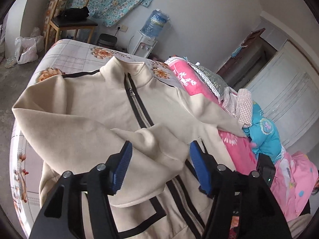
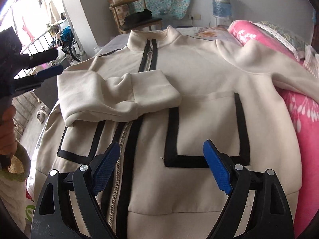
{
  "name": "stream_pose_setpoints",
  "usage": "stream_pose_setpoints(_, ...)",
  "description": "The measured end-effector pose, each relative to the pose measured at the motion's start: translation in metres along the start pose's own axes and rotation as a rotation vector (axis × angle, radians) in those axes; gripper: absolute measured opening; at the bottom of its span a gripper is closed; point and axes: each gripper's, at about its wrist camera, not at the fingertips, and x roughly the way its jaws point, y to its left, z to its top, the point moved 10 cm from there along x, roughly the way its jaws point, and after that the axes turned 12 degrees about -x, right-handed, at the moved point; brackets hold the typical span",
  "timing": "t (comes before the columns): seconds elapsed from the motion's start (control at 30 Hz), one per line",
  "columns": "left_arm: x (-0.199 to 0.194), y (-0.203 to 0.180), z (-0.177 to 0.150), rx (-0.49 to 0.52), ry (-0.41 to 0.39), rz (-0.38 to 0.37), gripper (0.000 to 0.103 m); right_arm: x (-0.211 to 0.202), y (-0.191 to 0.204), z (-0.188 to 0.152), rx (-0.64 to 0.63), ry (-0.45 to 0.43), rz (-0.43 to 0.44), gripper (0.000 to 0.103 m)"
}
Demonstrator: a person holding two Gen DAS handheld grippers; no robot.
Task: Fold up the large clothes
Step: 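Carry the sleeve across the jacket front toward the other sleeve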
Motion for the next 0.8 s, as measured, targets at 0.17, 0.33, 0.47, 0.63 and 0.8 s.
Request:
stream_pose_setpoints(0.17,-0.041,0.053,0.0,-0.047,-0.089,0.102,0.06,-0.015,-0.021,0.021,0.069,-0.048,0.088,0.081)
stream_pose_setpoints(0.33,-0.06,0.118,-0.016,-0.103,-0.114,0.357,0.059,0.005,-0.025,0.063,0.059,-0.006,0.16,0.08)
stream_pose_setpoints(0.47,-0.057,0.153,-0.031,-0.077,-0.113,0.532,0.058,0.049,-0.023,0.087,0.013,0.082,0.153,0.067)
stream_pose_setpoints(0.63,-0.047,0.172,-0.037,-0.028,-0.1,0.619,0.058,0.11,-0.02,0.082,-0.072,0.257,0.098,0.047)
stream_pose_setpoints(0.8,-0.036,0.181,-0.031,0.027,-0.094,0.64,0.055,0.112,0.001,0.08,-0.179,0.283,0.079,0.006)
